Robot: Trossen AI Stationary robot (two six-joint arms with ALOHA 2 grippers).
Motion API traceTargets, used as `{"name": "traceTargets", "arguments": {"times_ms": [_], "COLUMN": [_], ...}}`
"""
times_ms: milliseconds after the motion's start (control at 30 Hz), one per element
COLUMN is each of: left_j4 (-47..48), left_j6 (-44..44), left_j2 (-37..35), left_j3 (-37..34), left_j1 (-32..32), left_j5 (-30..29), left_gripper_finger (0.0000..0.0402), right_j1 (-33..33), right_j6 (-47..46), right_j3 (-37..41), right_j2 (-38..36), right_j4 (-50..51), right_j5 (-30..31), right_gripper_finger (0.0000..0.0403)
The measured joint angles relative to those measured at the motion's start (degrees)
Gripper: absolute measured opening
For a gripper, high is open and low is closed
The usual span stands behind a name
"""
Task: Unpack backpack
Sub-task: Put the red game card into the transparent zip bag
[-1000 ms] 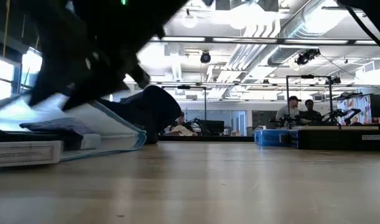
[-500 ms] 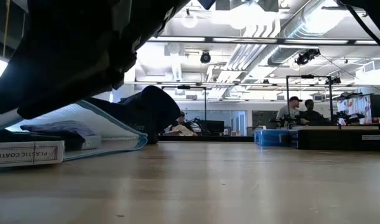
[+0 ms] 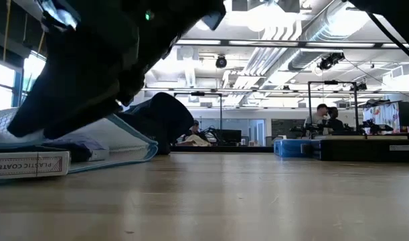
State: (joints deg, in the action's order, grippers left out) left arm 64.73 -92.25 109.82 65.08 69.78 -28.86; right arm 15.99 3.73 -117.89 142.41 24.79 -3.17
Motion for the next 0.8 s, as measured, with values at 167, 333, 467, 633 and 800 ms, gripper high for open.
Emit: {"name": "traceTargets", "arguments": {"times_ms": [167,333,467,633,800], "left_j4": [-0.5,-0.8,-2.0,-2.1,-1.9], "left_j6": [1.0,1.2,1.9,1.9,1.9], "left_j2": [0.0,-0.1,-0.1,-0.1,-0.1], "left_j3": [0.0,0.0,0.0,0.0,0.0], "left_j1": [0.0,0.0,0.0,0.0,0.0], "left_j5": [-0.1,-0.2,-0.4,-0.3,0.2], "left_gripper_finger": [0.0069,0.0069,0.0069,0.0069,0.0069], "right_j1": [-0.2,-1.4,-2.1,-2.2,-1.3], "right_j6": [4.1,4.2,2.8,-0.9,-2.3], "right_j3": [0.0,0.0,-0.1,0.0,0.0], "right_j2": [0.5,1.9,2.7,2.9,2.9], "right_j4": [-0.6,-1.1,-1.0,-0.4,-0.1], "right_j5": [3.1,1.0,-0.4,-0.5,1.4], "right_gripper_finger": [0.0370,0.0386,0.0382,0.0333,0.0289]}}
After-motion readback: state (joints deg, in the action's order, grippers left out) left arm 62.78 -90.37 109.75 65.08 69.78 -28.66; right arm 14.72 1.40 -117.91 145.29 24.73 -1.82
